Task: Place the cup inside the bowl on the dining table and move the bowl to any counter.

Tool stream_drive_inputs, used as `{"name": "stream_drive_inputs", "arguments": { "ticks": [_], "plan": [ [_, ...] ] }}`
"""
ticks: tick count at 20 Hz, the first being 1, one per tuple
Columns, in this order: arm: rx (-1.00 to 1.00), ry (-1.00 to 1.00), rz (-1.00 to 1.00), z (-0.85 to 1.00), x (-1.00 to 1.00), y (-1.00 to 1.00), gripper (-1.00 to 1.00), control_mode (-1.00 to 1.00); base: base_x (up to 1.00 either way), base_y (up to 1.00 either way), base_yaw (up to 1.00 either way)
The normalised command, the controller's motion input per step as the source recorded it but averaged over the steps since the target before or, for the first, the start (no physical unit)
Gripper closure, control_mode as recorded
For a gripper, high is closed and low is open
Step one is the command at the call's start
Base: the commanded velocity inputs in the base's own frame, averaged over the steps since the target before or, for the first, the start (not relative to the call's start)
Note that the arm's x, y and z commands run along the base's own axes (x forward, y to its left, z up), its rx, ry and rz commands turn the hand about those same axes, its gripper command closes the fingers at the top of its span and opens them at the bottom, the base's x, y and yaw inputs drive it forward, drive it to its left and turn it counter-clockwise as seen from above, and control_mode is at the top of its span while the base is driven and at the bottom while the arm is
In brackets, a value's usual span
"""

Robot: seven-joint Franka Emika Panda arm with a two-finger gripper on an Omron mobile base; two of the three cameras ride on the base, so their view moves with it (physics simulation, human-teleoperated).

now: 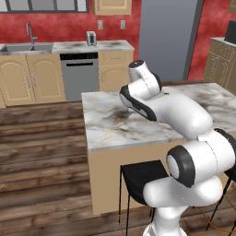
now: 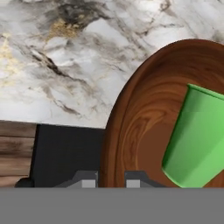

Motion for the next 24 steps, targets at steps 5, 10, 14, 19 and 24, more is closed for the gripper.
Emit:
{"name": "stream_drive_inputs", "arguments": {
  "ticks": [5,10,14,19,24],
  "plan": [
    [0.00,0.00,0.00,0.07,-0.50,0.00,1.00,-1.00,0.00,0.00,0.00],
    [0.00,0.00,0.00,0.00,-0.17,0.00,1.00,-1.00,0.00,0.00,0.00],
    [0.00,0.00,0.00,0.00,-0.07,0.00,1.00,-1.00,0.00,0.00,0.00],
    [0.00,0.00,0.00,0.00,0.00,0.00,1.00,-1.00,0.00,0.00,0.00],
    [0.00,0.00,0.00,0.00,0.00,0.00,1.00,-1.00,0.00,0.00,0.00]
  ]
}}
